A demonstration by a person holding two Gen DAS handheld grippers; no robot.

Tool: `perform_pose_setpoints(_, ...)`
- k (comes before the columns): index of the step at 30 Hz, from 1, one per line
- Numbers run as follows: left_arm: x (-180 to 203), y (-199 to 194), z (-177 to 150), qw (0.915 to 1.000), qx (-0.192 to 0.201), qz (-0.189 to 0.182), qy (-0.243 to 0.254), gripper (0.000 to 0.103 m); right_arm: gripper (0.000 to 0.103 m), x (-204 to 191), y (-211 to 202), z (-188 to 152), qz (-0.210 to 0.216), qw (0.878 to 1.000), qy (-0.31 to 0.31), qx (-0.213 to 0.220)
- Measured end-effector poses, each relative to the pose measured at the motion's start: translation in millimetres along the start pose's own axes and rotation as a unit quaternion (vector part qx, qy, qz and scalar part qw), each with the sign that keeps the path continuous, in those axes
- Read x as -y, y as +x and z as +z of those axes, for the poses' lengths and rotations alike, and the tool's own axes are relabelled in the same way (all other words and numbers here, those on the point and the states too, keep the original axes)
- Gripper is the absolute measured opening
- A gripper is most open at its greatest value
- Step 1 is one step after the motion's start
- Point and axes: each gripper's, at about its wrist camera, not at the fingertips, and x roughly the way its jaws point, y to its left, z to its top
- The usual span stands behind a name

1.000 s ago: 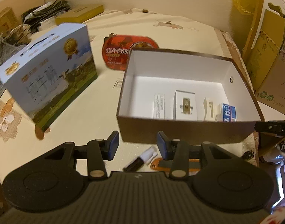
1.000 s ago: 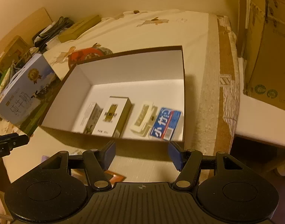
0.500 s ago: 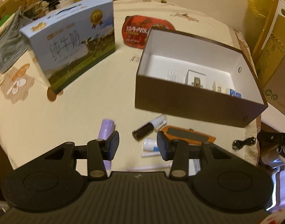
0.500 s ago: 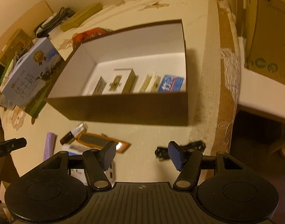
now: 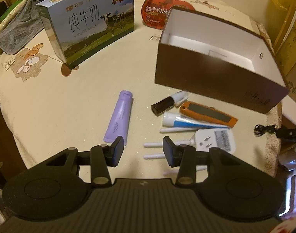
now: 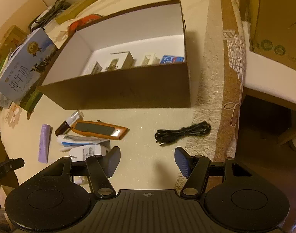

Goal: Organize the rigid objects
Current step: 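Withdraw both open tools from the brown box toward the remaining items, then grasp the purple tube with left tool while right tool grasps the black cable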

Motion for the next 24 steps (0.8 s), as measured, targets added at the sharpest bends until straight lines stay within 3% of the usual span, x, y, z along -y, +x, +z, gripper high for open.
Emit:
perform_pose_setpoints(13,-7,19,-3,0.9998,-0.011,0.017,-0.002,0.039,0.059,31,33,4,-0.031,0.998,0.06,-0.011)
perform_pose_setpoints(24,-8,29,-8,0.9996,-0.022,0.019,0.0,0.039,0.059,50,56,18,-0.028,0.991,0.13,-0.01)
